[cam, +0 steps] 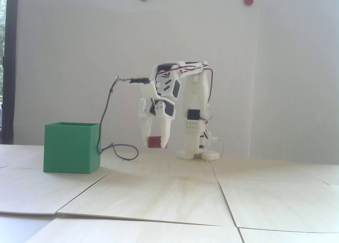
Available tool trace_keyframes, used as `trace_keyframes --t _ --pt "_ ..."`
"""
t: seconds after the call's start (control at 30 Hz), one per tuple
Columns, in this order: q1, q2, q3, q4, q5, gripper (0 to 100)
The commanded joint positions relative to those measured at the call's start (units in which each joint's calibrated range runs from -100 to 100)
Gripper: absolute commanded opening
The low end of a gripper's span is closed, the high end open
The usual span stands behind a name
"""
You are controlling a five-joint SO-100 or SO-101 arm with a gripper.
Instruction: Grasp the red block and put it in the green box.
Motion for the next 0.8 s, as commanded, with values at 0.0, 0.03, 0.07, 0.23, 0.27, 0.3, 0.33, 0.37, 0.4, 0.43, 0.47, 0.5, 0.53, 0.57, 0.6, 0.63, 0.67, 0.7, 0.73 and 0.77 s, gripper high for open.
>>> trace_keyframes --t 0.0,0.03,0.07,0.23,0.27,0.3,0.33,0.37,0.4,0.43,0.47,0.5,0.53,0.57,0.6,0.63,0.67,0.7,0.73,0.77 --pt "3.9 -12.0 -6.1 0.3 -0.2 2" --pt "4.9 -13.0 -6.1 0.0 -0.2 2" --pt "6.3 -14.2 -6.2 -0.3 0.1 2" --pt "13.9 -17.1 -12.4 0.4 -0.1 2" --pt "15.1 -17.1 -13.1 0.5 -0.1 2" --pt "16.2 -17.1 -13.6 0.5 -0.2 2" --pt "17.4 -17.1 -13.9 0.5 -0.2 2" --pt "19.0 -17.1 -13.9 0.5 -0.1 2" --pt "20.2 -17.2 -13.6 0.5 0.1 2" --pt "21.4 -17.2 -13.3 0.5 0.1 2" --pt "22.6 -17.4 -13.3 0.5 0.2 2" --pt "23.7 -17.5 -13.3 0.5 0.2 2" --pt "25.4 -17.5 -13.2 0.5 0.3 2" --pt "26.4 -17.5 -13.2 0.5 0.3 2" --pt "27.0 -17.5 -13.1 0.5 0.3 2" --pt "28.0 -17.4 -12.7 0.7 0.3 2" --pt "28.7 -17.4 -12.0 1.2 0.3 2" --pt "29.5 -17.4 -11.1 1.4 0.3 2" --pt "29.9 -17.4 -10.5 1.4 0.3 2" --pt "29.9 -17.2 -10.1 1.4 0.3 2"
